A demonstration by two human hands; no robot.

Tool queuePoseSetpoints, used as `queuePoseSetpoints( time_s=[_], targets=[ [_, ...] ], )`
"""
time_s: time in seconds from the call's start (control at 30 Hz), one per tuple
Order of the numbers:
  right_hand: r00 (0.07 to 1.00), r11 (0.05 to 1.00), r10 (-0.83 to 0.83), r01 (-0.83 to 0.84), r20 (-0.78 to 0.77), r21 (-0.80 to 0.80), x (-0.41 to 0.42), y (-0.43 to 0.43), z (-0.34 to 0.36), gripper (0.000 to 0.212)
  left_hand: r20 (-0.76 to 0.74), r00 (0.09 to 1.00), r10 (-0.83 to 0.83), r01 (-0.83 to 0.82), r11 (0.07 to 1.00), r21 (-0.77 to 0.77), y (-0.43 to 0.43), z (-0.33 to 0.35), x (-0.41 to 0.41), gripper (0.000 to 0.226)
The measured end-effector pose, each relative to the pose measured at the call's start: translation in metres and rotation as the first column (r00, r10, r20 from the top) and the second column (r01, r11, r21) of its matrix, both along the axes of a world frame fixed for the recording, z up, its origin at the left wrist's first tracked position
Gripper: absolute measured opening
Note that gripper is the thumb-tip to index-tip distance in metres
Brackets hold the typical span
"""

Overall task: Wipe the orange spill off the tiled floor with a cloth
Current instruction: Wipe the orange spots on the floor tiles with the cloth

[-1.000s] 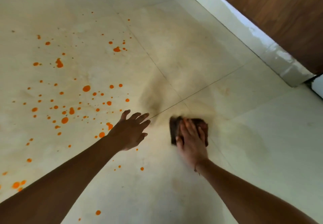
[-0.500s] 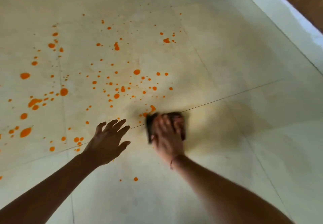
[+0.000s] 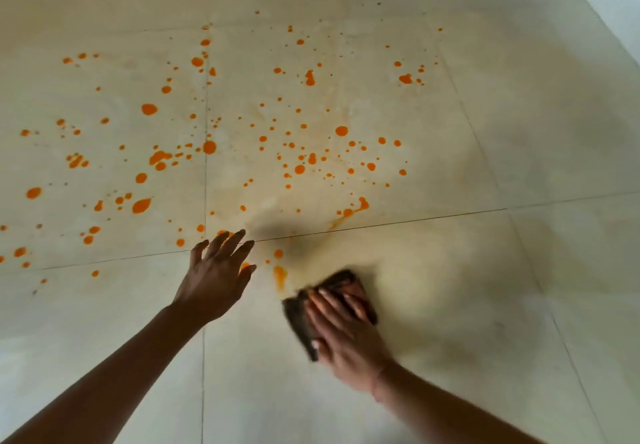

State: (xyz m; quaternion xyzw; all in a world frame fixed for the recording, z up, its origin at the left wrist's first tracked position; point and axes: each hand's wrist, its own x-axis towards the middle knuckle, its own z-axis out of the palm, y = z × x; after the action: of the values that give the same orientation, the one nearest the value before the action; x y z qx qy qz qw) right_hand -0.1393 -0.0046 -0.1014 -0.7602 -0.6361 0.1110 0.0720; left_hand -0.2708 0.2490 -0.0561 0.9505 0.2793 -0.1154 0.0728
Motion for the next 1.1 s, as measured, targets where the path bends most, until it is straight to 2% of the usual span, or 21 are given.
queuePoseSetpoints(
  time_s=[0.07, 0.17, 0.23, 0.3, 0.37, 0.4, 0.43, 0.5, 0.53, 0.57, 0.6, 0.67, 0.7, 0.77, 0.8, 0.87, 0.93, 0.97, 1.0, 1.07, 1.1],
  targets=[
    [0.996, 0.998, -0.051, 0.053, 0.071, -0.017, 0.032, -0.004, -0.005, 0.059, -0.017, 0.999, 0.038, -0.039, 0.999, -0.016, -0.002, -0.003, -0.017, 0.057],
    [0.923, 0.923, -0.378, 0.382, 0.065, -0.049, 0.039, 0.072, -0.001, 0.063, -0.003, 0.996, 0.088, -0.088, 0.996, -0.021, -0.008, -0.007, -0.041, 0.058],
    [0.96, 0.961, -0.275, 0.275, 0.05, 0.002, -0.009, 0.101, -0.006, 0.064, 0.015, 0.991, 0.13, -0.13, 0.991, -0.019, -0.006, -0.008, -0.057, 0.059],
    [1.0, 1.0, -0.012, 0.012, -0.001, -0.026, -0.046, 0.072, -0.005, 0.064, 0.029, 0.98, 0.195, -0.194, 0.981, -0.028, -0.003, -0.01, -0.075, 0.06],
    [0.99, 0.99, 0.14, -0.14, -0.013, -0.024, -0.027, 0.029, 0.001, 0.063, 0.027, 0.965, 0.262, -0.261, 0.964, -0.043, -0.001, -0.012, -0.09, 0.063],
    [0.986, 0.987, 0.161, -0.161, 0.03, -0.005, -0.007, 0.022, 0.0, 0.062, 0.031, 0.954, 0.299, -0.297, 0.953, -0.055, -0.002, -0.013, -0.098, 0.064],
    [0.991, 0.993, 0.117, -0.117, 0.069, -0.008, 0.012, 0.026, -0.005, 0.061, 0.038, 0.941, 0.336, -0.333, 0.94, -0.068, -0.004, -0.013, -0.105, 0.065],
    [0.989, 0.991, -0.129, 0.131, 0.077, -0.028, 0.035, 0.078, -0.004, 0.063, 0.05, 0.919, 0.392, -0.387, 0.918, -0.082, -0.009, -0.014, -0.12, 0.067],
    [0.968, 0.971, -0.237, 0.239, 0.087, -0.011, 0.029, 0.112, -0.002, 0.064, 0.056, 0.915, 0.4, -0.395, 0.915, -0.085, -0.011, -0.013, -0.123, 0.067],
    [0.964, 0.966, -0.258, 0.257, 0.066, 0.018, 0.005, 0.141, -0.003, 0.065, 0.061, 0.907, 0.417, -0.411, 0.908, -0.083, -0.012, -0.013, -0.132, 0.068],
    [0.979, 0.98, -0.197, 0.194, 0.05, 0.046, -0.028, 0.158, -0.006, 0.065, 0.062, 0.898, 0.436, -0.43, 0.899, -0.082, -0.012, -0.013, -0.139, 0.068],
    [0.996, 0.996, 0.088, -0.088, 0.018, -0.004, -0.086, 0.145, -0.008, 0.067, 0.06, 0.87, 0.49, -0.484, 0.87, -0.092, -0.012, -0.015, -0.158, 0.07],
    [0.978, 0.978, 0.207, -0.207, 0.002, -0.031, -0.091, 0.122, -0.007, 0.067, 0.056, 0.856, 0.514, -0.507, 0.856, -0.102, -0.012, -0.016, -0.165, 0.072],
    [0.945, 0.945, 0.326, -0.326, -0.004, -0.027, -0.06, 0.085, -0.002, 0.067, 0.046, 0.831, 0.555, -0.546, 0.828, -0.125, -0.013, -0.018, -0.174, 0.075],
    [0.951, 0.951, 0.309, -0.308, 0.031, -0.014, -0.04, 0.082, -0.003, 0.066, 0.045, 0.822, 0.568, -0.558, 0.819, -0.137, -0.015, -0.018, -0.178, 0.076],
    [0.99, 0.993, 0.12, -0.118, 0.069, -0.031, -0.017, 0.115, -0.006, 0.065, 0.053, 0.814, 0.578, -0.565, 0.81, -0.156, -0.02, -0.019, -0.183, 0.076],
    [0.996, 0.998, -0.06, 0.062, 0.067, -0.018, -0.048, 0.172, -0.005, 0.067, 0.055, 0.81, 0.584, -0.571, 0.806, -0.156, -0.022, -0.021, -0.192, 0.073],
    [0.997, 0.999, -0.042, 0.041, 0.06, 0.016, -0.076, 0.185, -0.005, 0.067, 0.06, 0.803, 0.593, -0.58, 0.8, -0.151, -0.021, -0.022, -0.196, 0.071],
    [0.997, 0.997, 0.059, -0.061, 0.049, 0.041, -0.103, 0.185, -0.007, 0.068, 0.07, 0.791, 0.608, -0.595, 0.791, -0.144, -0.02, -0.024, -0.203, 0.069],
    [0.944, 0.944, 0.329, -0.328, 0.021, -0.032, -0.123, 0.148, -0.007, 0.069, 0.072, 0.753, 0.654, -0.641, 0.754, -0.142, -0.017, -0.027, -0.218, 0.067],
    [0.916, 0.914, 0.402, -0.4, 0.015, -0.061, -0.109, 0.125, -0.004, 0.07, 0.062, 0.737, 0.673, -0.66, 0.737, -0.143, -0.016, -0.029, -0.224, 0.067]
  ],
)
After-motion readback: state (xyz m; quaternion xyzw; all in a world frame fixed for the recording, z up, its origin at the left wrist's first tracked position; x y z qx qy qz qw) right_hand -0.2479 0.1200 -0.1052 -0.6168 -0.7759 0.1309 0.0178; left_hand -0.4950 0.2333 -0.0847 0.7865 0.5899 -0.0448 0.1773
